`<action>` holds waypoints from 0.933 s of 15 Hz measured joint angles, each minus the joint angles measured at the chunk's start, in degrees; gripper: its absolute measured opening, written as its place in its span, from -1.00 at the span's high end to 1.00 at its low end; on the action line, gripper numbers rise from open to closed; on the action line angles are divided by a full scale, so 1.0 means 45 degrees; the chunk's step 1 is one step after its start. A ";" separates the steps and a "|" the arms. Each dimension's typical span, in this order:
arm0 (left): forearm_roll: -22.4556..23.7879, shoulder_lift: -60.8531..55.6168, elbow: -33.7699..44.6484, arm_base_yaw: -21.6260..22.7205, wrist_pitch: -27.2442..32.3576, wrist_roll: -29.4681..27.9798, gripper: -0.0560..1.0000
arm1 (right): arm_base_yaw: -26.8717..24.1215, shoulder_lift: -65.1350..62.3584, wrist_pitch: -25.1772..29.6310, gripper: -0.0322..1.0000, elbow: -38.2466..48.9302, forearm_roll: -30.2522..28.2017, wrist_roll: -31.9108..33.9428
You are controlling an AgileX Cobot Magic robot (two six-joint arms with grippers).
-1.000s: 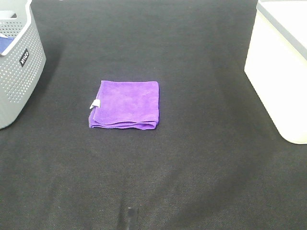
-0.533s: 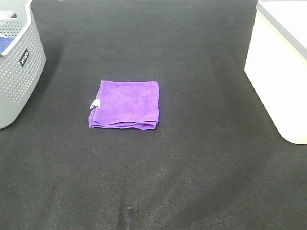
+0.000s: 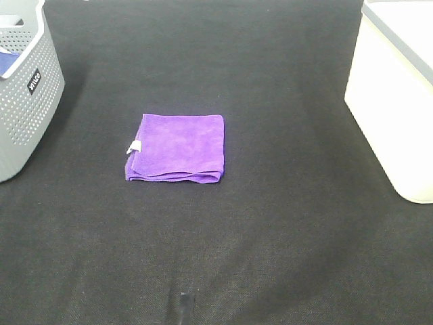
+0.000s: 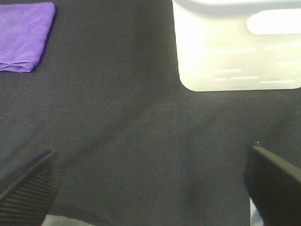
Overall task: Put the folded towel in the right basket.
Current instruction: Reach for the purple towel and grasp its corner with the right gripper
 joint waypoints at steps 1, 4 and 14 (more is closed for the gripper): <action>0.0000 0.0000 0.0000 0.0000 0.0000 0.0000 -0.98 | 0.0000 0.0000 0.0000 -0.96 0.0000 0.0000 0.0000; 0.0000 0.0000 0.0000 0.0000 0.0000 0.0000 -0.98 | 0.0000 0.5195 0.0598 -0.96 -0.3794 0.1082 0.0115; 0.0000 0.0000 0.0000 0.0000 0.0000 0.0000 -0.98 | 0.3680 1.7494 -0.1082 -0.96 -0.9511 0.7461 -0.3018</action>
